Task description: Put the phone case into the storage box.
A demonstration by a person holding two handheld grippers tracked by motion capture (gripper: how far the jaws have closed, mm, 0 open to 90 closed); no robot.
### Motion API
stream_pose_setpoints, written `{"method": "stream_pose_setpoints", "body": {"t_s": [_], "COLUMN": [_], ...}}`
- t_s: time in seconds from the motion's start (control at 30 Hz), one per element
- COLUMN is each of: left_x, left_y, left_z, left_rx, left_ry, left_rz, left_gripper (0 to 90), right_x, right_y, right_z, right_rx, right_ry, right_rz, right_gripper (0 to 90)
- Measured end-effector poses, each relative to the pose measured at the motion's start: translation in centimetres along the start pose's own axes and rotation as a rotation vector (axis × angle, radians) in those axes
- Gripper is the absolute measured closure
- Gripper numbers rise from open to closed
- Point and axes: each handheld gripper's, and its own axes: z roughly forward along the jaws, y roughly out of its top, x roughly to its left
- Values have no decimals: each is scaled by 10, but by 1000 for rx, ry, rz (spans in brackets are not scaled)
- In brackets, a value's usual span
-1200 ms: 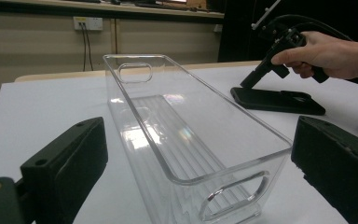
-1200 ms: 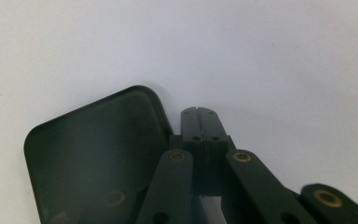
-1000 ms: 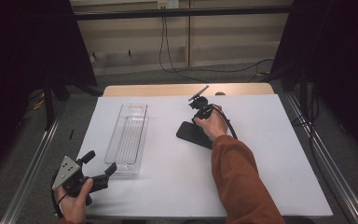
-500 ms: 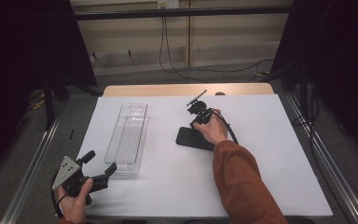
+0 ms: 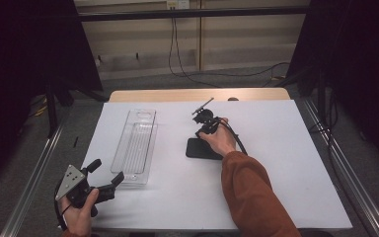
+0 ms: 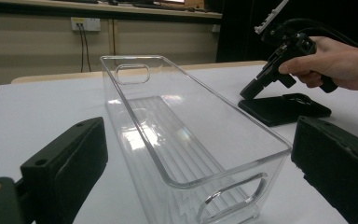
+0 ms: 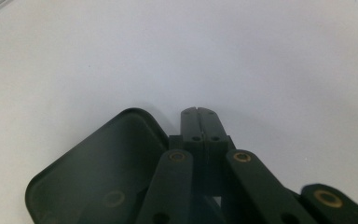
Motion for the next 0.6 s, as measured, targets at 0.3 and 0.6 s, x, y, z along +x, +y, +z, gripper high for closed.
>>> {"method": "stream_pose_setpoints", "body": {"t_s": [0.3, 0.6], "left_x": [0, 0], "left_y": [0, 0], "left_z": [0, 0], "left_rx": [-1, -2], "left_ry": [1, -2], "left_rz": [0, 0], "left_gripper": [36, 36], "right_x": [8, 22], "right_y": [-4, -2], "right_z": [-1, 3], "right_rx": [-12, -19], "right_ry": [32, 60], "right_rz": [-13, -41], "right_gripper": [900, 900]}}
